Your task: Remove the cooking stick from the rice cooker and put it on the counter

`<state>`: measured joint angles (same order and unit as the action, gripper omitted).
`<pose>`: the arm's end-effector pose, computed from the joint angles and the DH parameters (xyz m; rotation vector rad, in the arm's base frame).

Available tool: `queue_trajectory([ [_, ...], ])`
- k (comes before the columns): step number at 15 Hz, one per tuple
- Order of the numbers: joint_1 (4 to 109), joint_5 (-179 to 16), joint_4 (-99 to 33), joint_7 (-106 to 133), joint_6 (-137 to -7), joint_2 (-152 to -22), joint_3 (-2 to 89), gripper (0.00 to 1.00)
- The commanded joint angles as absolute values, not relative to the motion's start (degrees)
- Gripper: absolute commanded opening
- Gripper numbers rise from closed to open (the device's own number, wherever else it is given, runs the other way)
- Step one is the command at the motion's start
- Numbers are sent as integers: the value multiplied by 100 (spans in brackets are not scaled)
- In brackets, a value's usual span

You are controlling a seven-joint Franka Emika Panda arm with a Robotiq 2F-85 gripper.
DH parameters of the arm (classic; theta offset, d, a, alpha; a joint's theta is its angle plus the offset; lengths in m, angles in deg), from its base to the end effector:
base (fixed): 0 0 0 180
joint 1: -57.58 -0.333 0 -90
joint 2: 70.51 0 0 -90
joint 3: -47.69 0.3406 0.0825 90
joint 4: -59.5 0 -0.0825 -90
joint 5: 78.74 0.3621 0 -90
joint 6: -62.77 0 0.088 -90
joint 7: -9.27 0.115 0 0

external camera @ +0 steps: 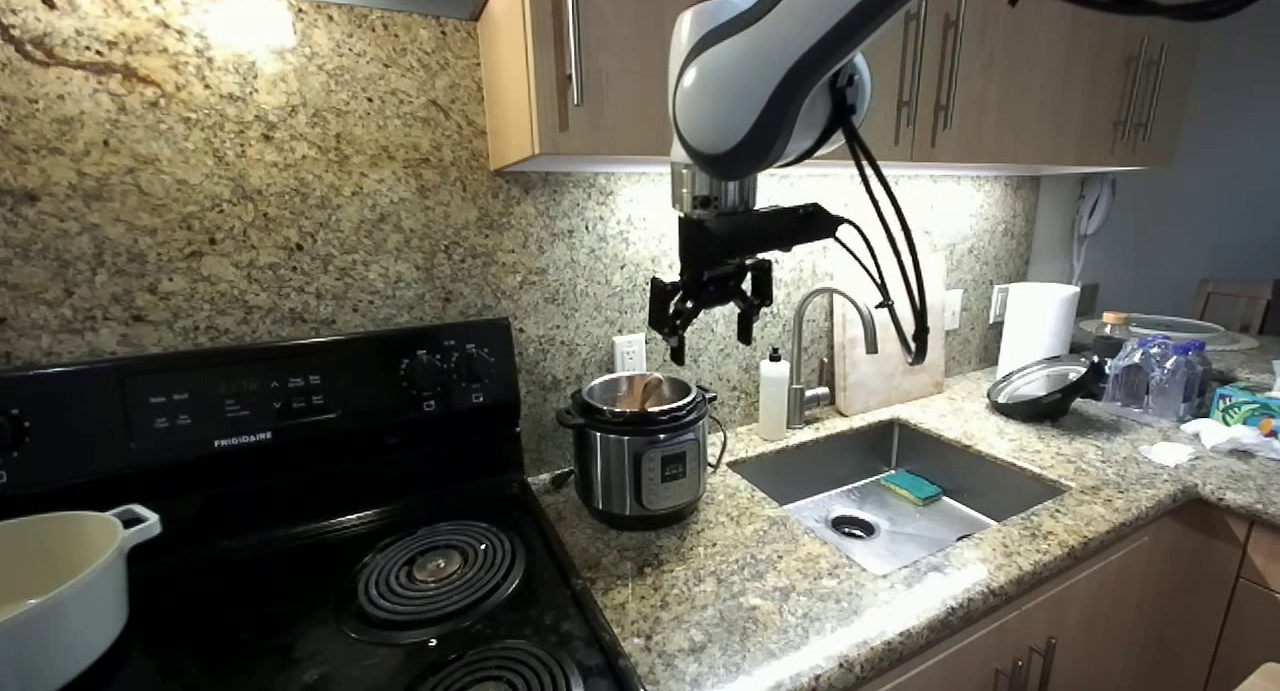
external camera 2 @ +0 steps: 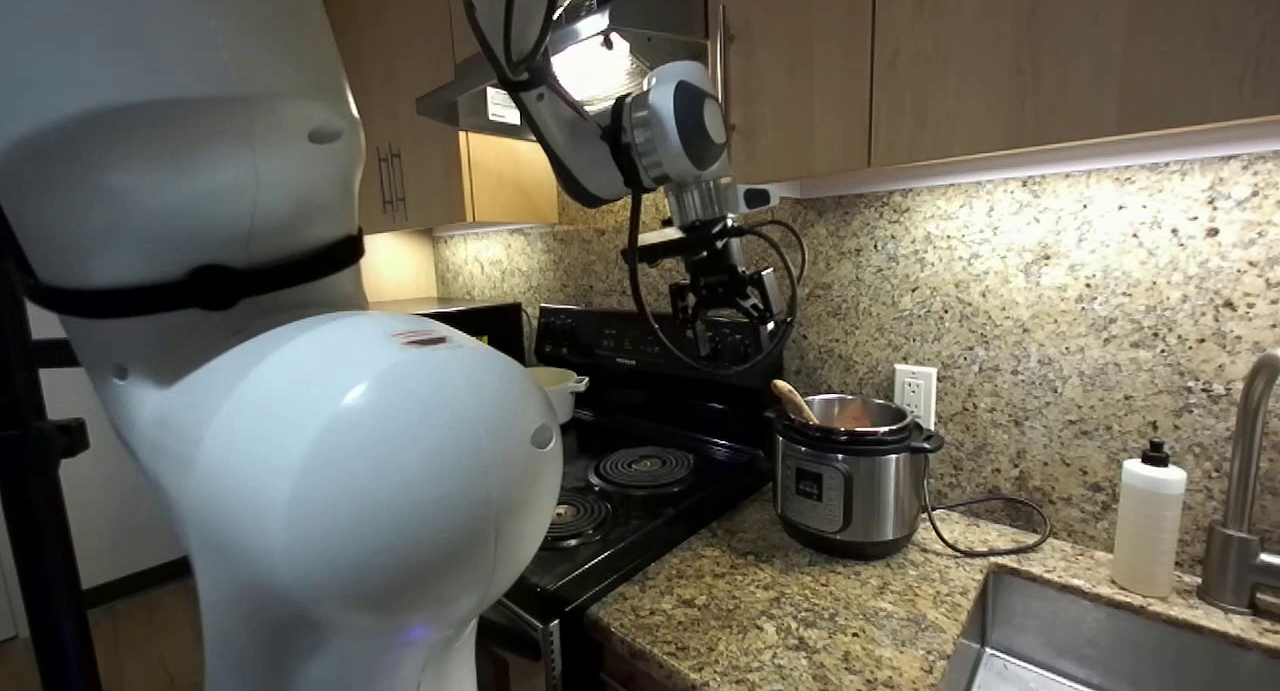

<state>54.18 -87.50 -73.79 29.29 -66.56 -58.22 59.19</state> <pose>0.4502 0.1182 0.4650 3.0110 -0.0031 0.2759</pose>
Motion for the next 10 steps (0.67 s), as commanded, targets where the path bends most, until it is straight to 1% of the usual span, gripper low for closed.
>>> queue_trajectory([
  [1, 5360, -9351, -7078, 4078, -6829, -6389, 6235, 100],
  [6, 5237, -10538, -6825, 5635, -6701, -6991, 6181, 100],
  [8, 5115, -10770, -6707, 6162, -6438, -7143, 6117, 100],
  [9, 5019, -11003, -6615, 6374, -6066, -7207, 6125, 100],
  [10, 5053, -10662, -6807, 5879, -6514, -7084, 6010, 100],
])
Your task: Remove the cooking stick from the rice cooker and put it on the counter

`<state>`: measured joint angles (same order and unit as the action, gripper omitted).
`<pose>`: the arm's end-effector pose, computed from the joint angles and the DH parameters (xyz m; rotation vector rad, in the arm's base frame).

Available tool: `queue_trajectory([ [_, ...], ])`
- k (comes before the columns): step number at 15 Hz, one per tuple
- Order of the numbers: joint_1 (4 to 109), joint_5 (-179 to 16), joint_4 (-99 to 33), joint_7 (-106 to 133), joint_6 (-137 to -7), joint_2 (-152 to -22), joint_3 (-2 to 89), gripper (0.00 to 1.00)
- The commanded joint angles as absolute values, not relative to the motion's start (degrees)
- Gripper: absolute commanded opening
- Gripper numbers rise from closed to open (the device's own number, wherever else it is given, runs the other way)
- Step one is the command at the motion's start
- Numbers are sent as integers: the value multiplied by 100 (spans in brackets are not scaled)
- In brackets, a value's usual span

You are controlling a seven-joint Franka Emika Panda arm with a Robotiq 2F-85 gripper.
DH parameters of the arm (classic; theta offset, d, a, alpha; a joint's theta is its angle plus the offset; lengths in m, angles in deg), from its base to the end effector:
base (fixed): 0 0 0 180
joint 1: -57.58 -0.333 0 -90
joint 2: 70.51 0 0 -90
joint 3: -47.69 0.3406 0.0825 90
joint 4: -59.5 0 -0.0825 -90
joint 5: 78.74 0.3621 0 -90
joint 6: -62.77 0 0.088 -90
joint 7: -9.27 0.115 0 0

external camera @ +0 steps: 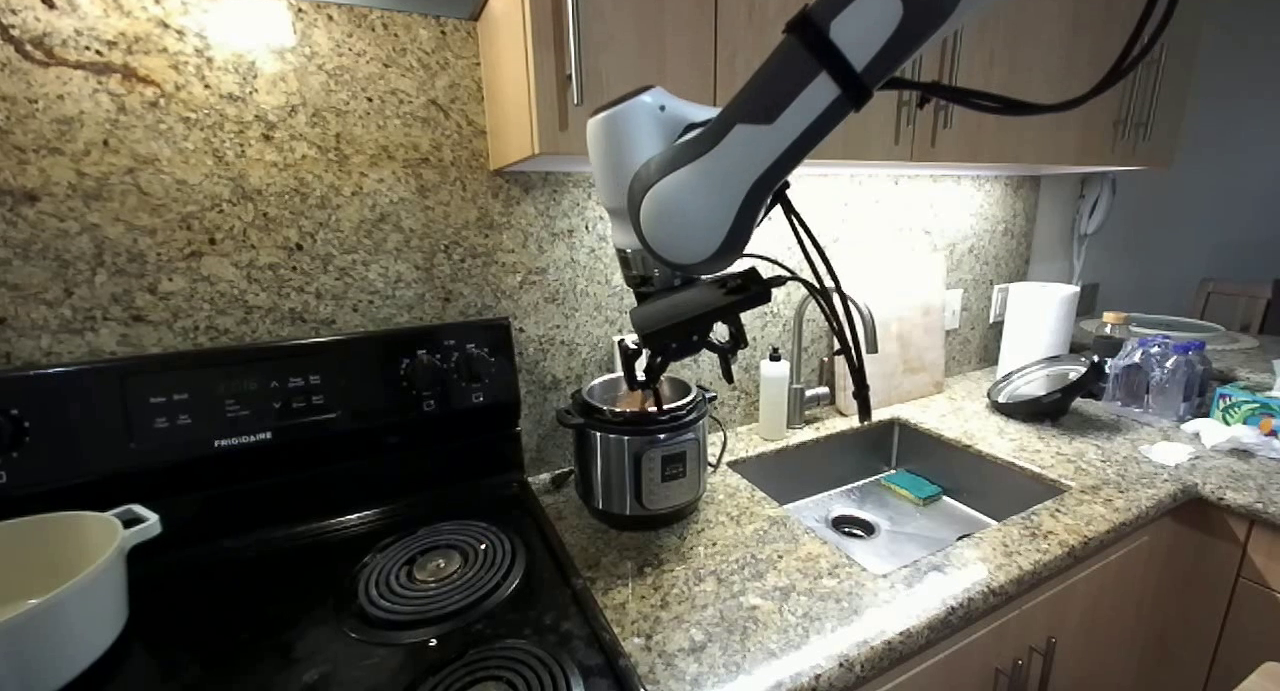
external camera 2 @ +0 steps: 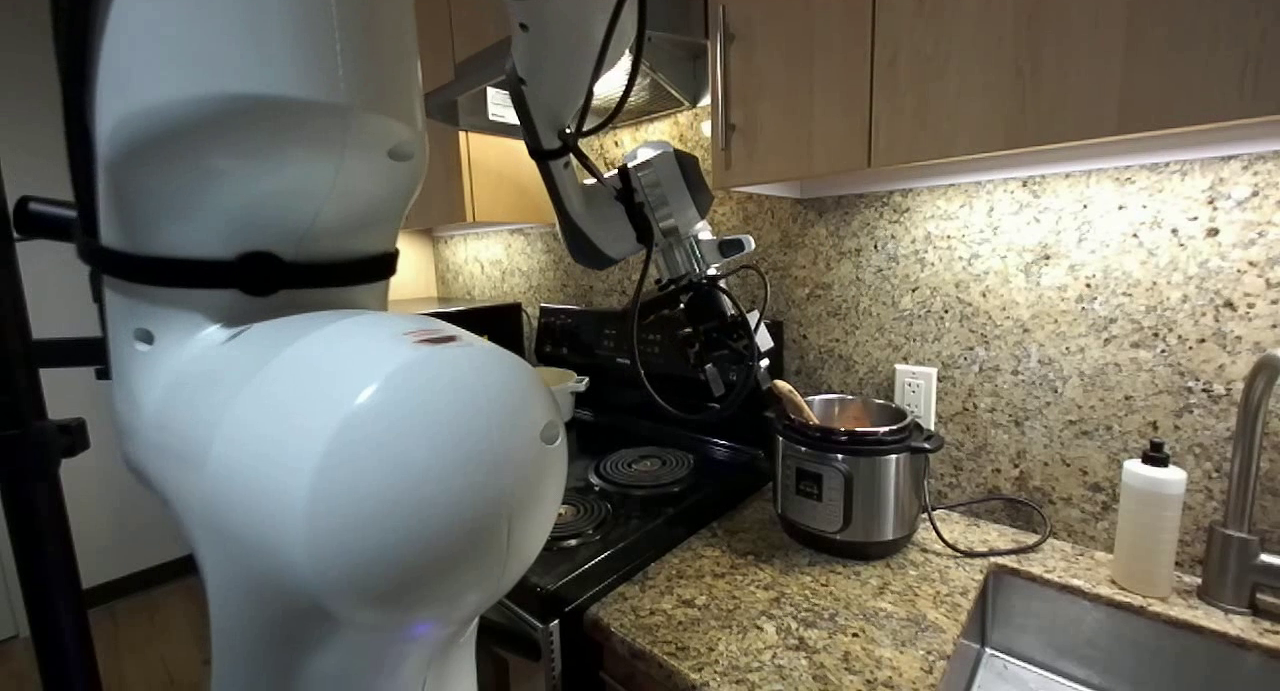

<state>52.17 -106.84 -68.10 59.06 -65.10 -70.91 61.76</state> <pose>0.4879 0.1541 0.4034 2.7911 -0.3136 0.3080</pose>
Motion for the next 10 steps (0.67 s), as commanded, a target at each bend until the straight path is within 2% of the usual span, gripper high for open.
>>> queue_trajectory([
  [1, 4997, -10778, -6745, 6045, -6332, -7144, 6002, 100],
  [5, 4905, -10865, -6665, 6256, -6215, -7204, 5990, 100],
  [10, 4924, -10841, -6652, 6664, -6741, -7122, 5806, 100],
])
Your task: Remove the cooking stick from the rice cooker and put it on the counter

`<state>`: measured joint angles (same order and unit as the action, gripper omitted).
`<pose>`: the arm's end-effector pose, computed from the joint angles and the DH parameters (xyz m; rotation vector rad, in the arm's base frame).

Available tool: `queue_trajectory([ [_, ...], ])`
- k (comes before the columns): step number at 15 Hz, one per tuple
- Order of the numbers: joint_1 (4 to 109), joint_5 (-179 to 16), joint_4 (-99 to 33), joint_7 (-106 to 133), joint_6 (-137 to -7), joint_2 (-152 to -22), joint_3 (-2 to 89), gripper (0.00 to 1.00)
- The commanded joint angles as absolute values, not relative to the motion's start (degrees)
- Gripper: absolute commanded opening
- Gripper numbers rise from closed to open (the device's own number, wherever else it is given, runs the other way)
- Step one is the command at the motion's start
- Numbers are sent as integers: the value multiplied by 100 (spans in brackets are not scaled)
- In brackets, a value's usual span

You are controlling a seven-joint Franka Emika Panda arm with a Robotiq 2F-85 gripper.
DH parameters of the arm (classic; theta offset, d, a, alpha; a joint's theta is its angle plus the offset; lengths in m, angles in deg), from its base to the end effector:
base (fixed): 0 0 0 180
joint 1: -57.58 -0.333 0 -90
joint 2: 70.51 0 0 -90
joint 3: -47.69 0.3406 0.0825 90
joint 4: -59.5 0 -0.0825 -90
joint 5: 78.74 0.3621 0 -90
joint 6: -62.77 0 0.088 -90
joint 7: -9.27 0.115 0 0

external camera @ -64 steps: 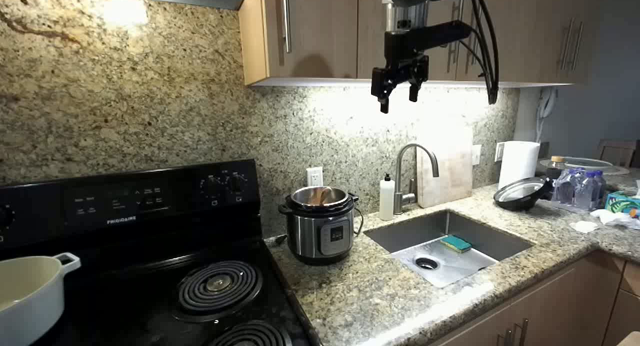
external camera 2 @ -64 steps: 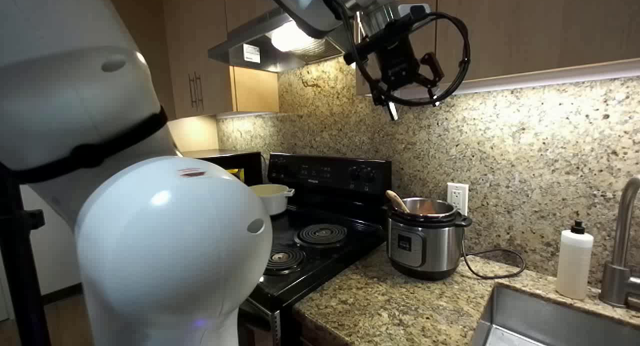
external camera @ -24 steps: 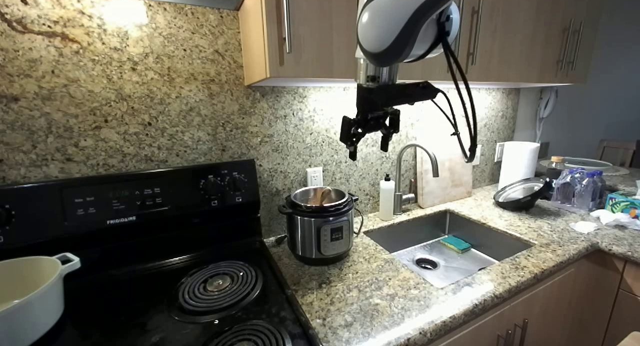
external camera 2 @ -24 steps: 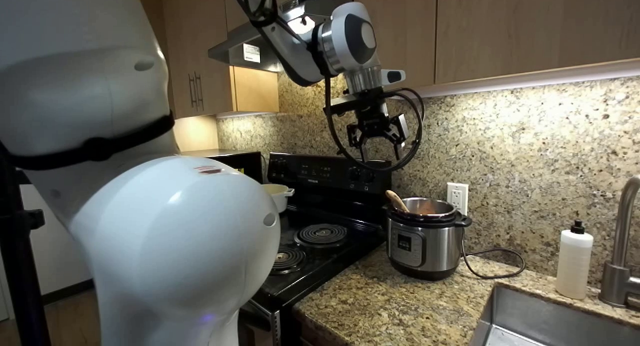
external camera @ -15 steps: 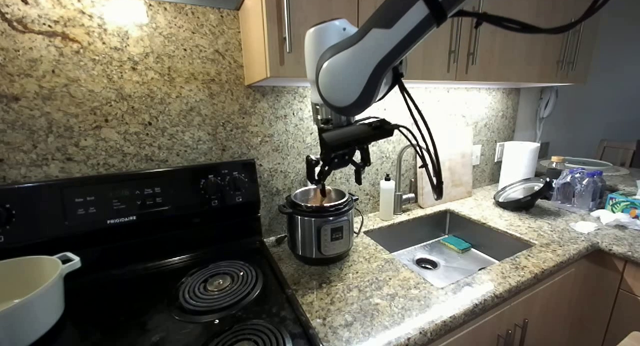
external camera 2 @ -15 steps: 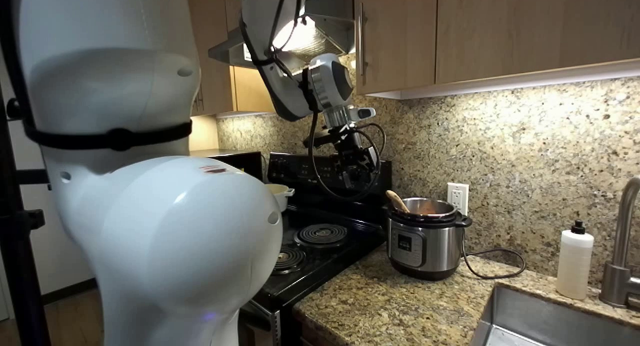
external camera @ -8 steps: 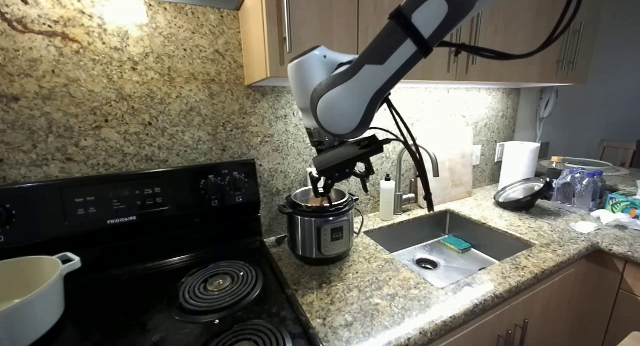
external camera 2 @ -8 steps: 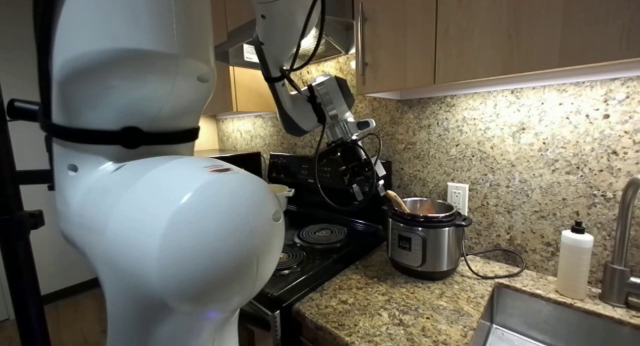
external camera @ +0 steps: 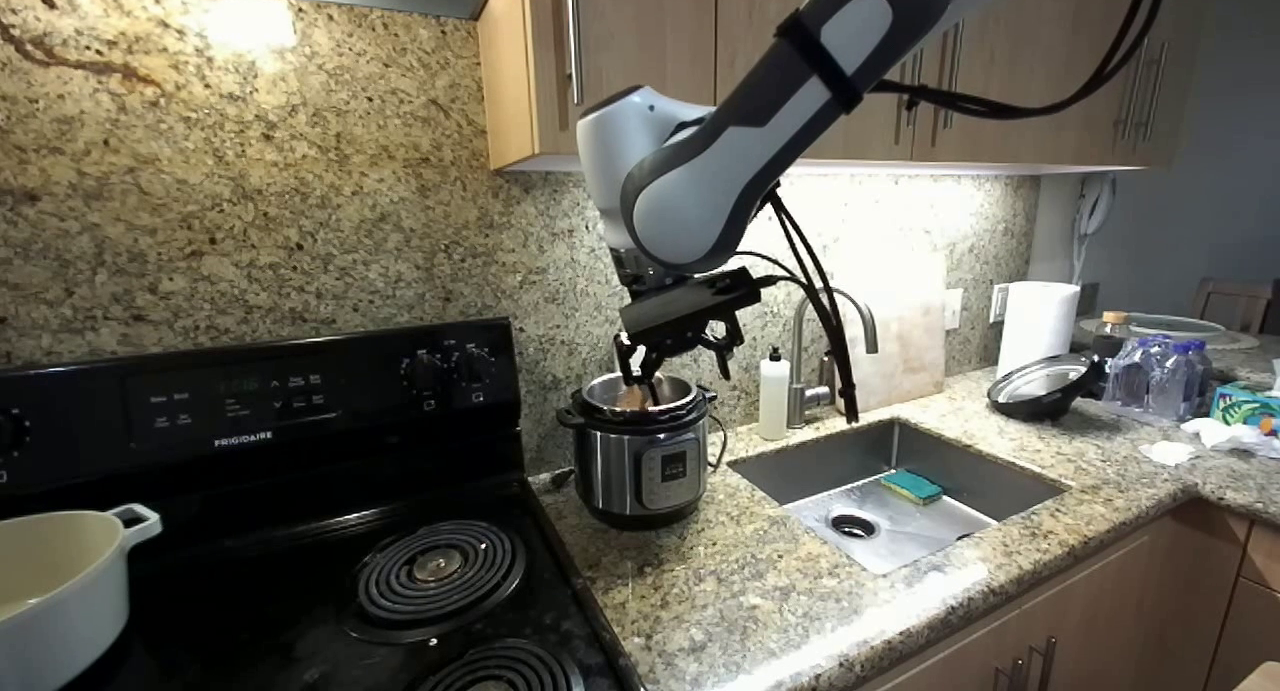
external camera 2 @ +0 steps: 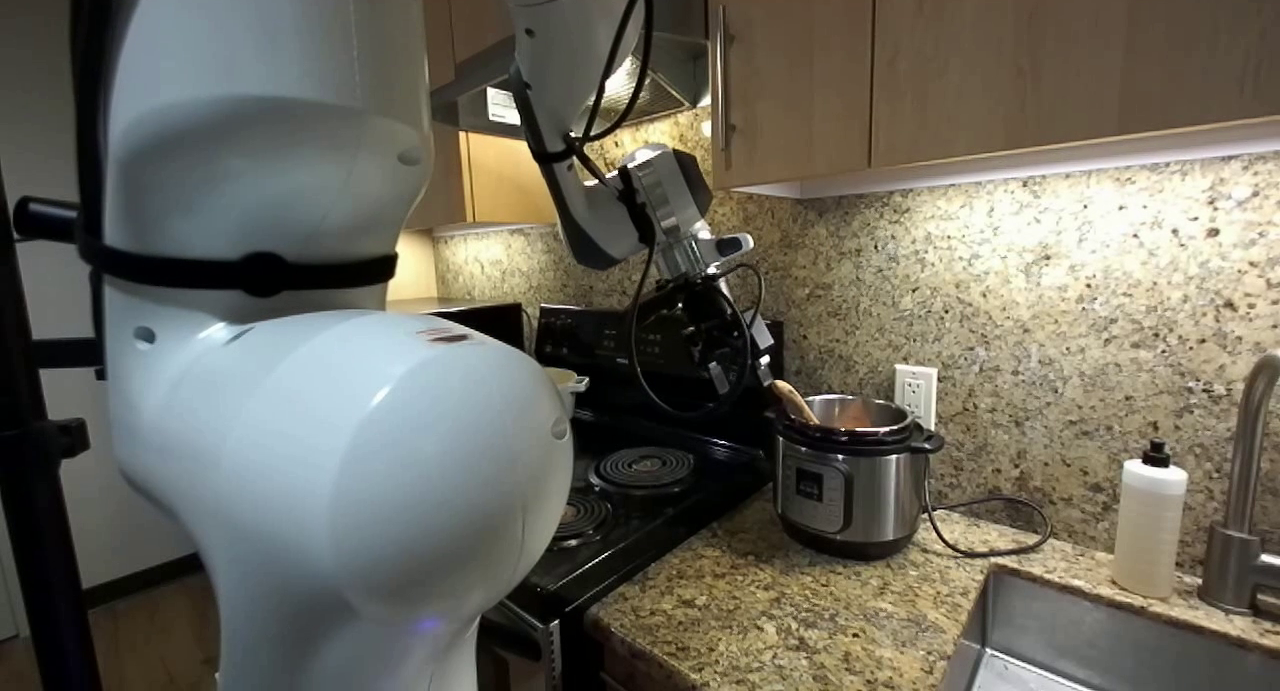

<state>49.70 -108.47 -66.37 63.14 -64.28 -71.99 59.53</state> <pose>0.4958 0.1568 0.4060 2.7670 -0.3873 0.3406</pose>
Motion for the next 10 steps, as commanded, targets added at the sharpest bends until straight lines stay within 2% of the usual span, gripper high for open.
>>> queue_trajectory([
  [1, 4926, -10877, -6630, 6794, -6877, -7123, 5773, 100],
  [10, 4916, -10761, -6377, 6721, -7055, -7175, 5683, 100],
])
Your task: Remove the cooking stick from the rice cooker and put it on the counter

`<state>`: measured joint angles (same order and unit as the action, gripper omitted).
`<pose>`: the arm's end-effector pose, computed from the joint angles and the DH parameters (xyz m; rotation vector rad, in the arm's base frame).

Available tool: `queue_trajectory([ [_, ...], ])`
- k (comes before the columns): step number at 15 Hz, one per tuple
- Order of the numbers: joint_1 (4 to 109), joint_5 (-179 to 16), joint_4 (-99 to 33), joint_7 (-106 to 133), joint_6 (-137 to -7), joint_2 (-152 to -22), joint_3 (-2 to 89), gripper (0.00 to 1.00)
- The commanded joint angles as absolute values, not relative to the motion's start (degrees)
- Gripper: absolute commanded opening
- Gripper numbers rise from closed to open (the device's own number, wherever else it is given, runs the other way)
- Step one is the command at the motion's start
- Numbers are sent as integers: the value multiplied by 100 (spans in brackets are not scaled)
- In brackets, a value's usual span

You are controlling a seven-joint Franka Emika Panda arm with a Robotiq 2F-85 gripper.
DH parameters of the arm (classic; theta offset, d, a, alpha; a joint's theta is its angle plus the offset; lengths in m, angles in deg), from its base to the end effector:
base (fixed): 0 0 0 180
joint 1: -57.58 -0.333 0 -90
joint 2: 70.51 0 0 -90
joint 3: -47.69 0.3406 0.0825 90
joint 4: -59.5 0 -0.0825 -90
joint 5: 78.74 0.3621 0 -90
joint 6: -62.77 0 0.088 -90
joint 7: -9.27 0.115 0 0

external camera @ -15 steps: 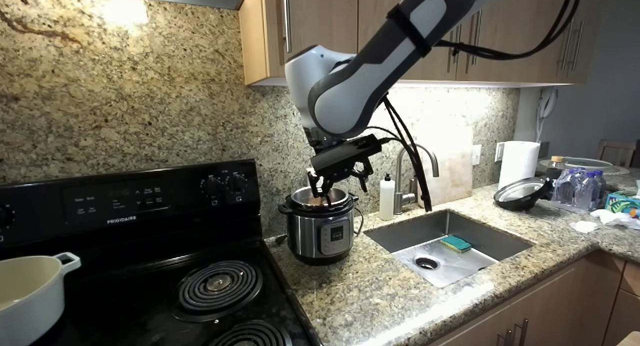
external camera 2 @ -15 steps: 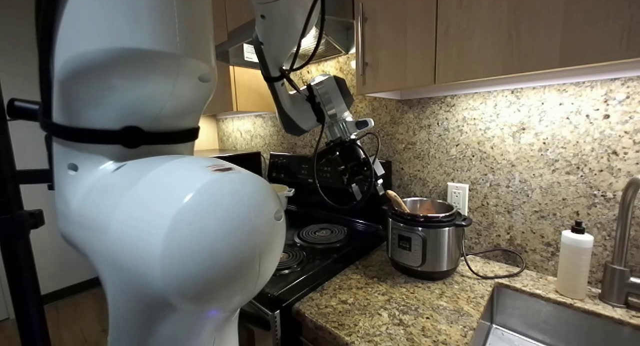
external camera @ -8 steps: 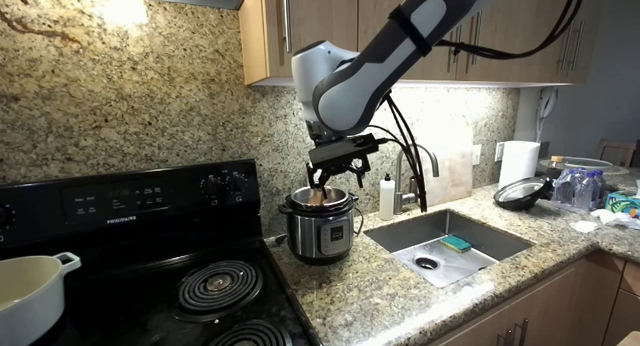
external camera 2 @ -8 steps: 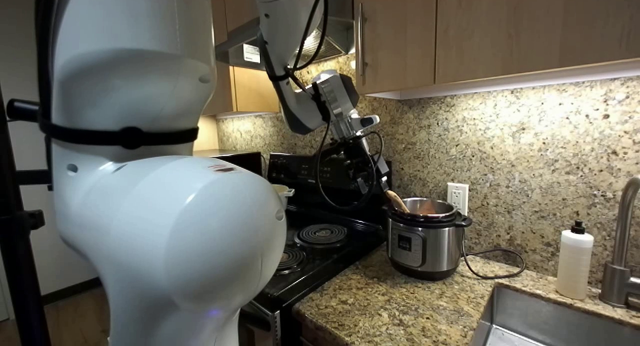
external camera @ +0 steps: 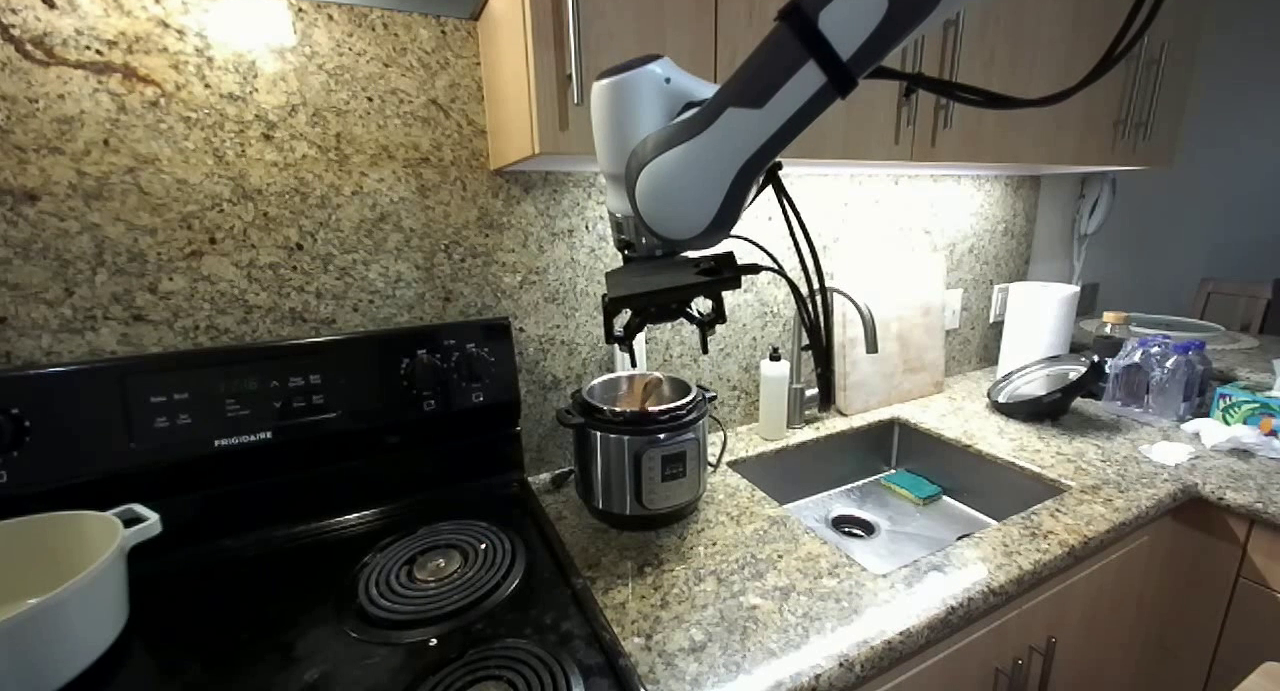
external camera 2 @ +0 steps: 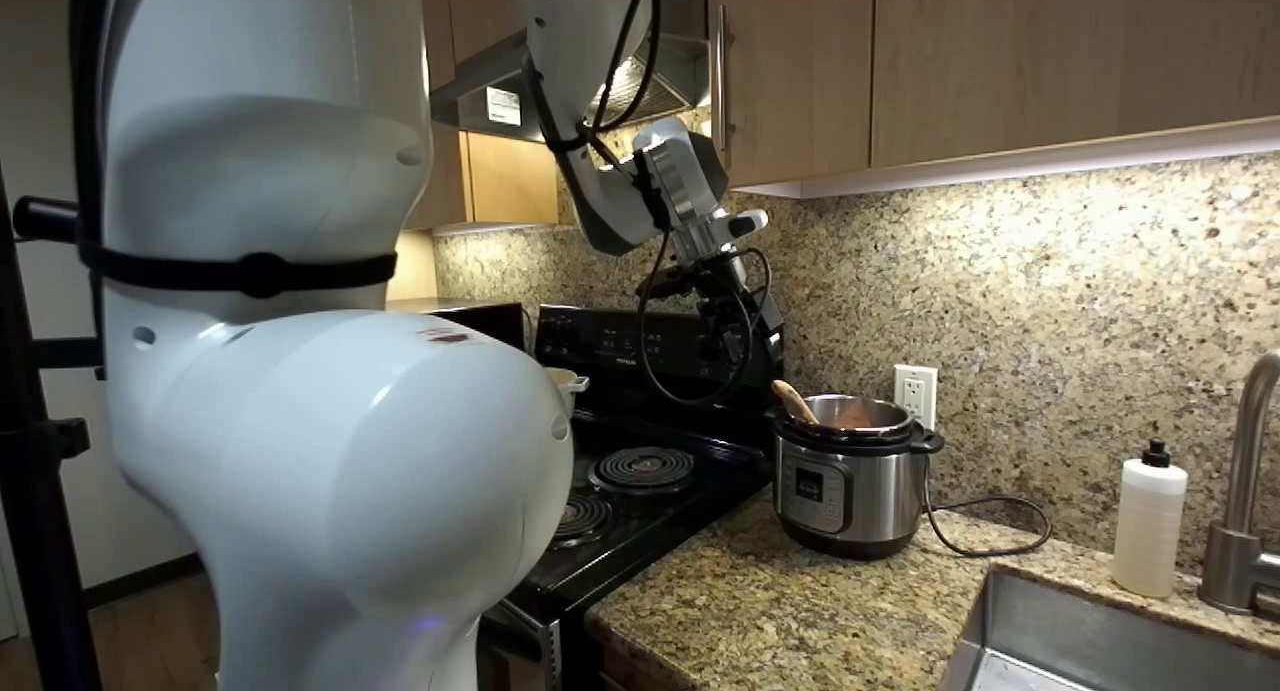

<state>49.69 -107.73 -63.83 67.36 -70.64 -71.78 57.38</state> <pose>0.5193 0.1524 0.4363 2.8287 -0.5499 0.5222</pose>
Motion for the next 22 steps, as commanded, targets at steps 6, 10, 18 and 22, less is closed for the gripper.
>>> queue_trajectory([
  [6, 4964, -11102, -6485, 7296, -7315, -6913, 5606, 100],
  [10, 4908, -11253, -7053, 8161, -8364, -7277, 5641, 100],
  [18, 4541, -14254, -7165, 11000, -8921, -7536, 5059, 100],
  [22, 4667, -15447, -6800, 11724, -9164, -7740, 4878, 100],
])
